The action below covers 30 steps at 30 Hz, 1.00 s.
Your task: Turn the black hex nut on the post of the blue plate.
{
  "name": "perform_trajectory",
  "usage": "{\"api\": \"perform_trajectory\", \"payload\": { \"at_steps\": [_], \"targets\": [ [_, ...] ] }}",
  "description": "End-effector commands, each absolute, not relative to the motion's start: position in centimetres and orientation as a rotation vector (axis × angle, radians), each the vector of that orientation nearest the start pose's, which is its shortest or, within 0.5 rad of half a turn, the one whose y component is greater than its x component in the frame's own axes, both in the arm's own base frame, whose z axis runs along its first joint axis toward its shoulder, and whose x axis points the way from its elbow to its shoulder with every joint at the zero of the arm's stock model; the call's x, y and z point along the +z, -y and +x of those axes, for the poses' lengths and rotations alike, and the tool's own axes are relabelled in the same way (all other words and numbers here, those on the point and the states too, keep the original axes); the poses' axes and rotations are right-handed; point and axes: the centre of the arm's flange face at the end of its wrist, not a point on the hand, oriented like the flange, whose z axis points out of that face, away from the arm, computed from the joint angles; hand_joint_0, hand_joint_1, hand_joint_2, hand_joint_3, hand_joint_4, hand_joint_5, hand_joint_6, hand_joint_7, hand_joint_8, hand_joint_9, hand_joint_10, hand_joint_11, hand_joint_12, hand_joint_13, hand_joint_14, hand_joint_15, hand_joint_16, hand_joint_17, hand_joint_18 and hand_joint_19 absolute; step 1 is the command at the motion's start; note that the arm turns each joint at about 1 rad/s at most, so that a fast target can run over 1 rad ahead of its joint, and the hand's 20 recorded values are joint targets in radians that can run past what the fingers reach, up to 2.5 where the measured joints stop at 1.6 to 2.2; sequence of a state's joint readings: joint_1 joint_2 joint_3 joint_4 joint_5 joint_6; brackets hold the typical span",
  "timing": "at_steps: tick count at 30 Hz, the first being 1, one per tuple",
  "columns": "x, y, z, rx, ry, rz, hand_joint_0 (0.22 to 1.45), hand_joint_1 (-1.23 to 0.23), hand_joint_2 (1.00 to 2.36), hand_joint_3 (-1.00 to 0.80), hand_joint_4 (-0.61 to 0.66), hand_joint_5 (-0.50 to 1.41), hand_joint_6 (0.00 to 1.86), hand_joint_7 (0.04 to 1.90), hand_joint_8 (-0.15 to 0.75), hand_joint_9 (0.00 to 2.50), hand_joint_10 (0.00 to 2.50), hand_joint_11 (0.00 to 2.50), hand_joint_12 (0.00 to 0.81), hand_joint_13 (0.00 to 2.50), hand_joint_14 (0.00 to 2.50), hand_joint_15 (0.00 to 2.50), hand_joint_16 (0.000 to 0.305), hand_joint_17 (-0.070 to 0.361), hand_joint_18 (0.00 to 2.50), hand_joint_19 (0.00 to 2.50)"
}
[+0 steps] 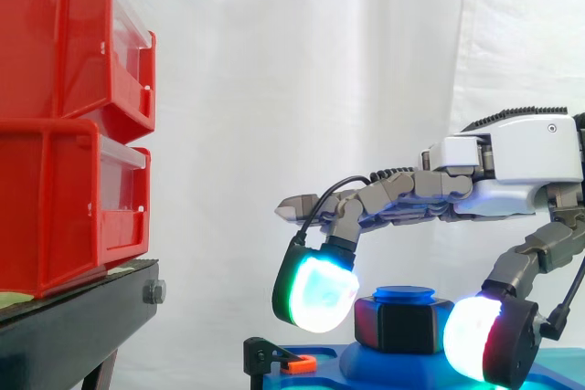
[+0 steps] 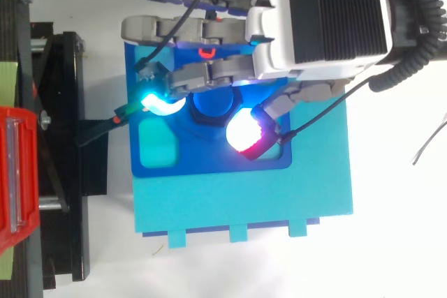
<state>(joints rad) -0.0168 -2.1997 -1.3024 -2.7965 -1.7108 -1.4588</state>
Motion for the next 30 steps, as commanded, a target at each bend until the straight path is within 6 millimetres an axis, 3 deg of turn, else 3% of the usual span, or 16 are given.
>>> {"api": "perform_trajectory", "payload": {
  "at_steps": [1, 30],
  "targets": [
    [26.66, 13.48, 71.10, 0.189, -1.589, -0.010, 0.46, -0.72, 1.00, -0.50, -0.04, -0.30, 0.50, 0.80, 0.058, 0.00, 0.00, 0.00, 0.255, 0.00, 0.00, 0.04, 0.035, 0.078, 0.00, 0.16],
    [26.44, 14.10, 70.70, 0.190, -1.612, -0.012, 0.44, -0.71, 1.00, -0.50, -0.03, -0.30, 0.50, 0.81, 0.068, 0.00, 0.00, 0.00, 0.265, 0.00, 0.00, 0.05, 0.036, 0.082, 0.00, 0.16]
  ]
}}
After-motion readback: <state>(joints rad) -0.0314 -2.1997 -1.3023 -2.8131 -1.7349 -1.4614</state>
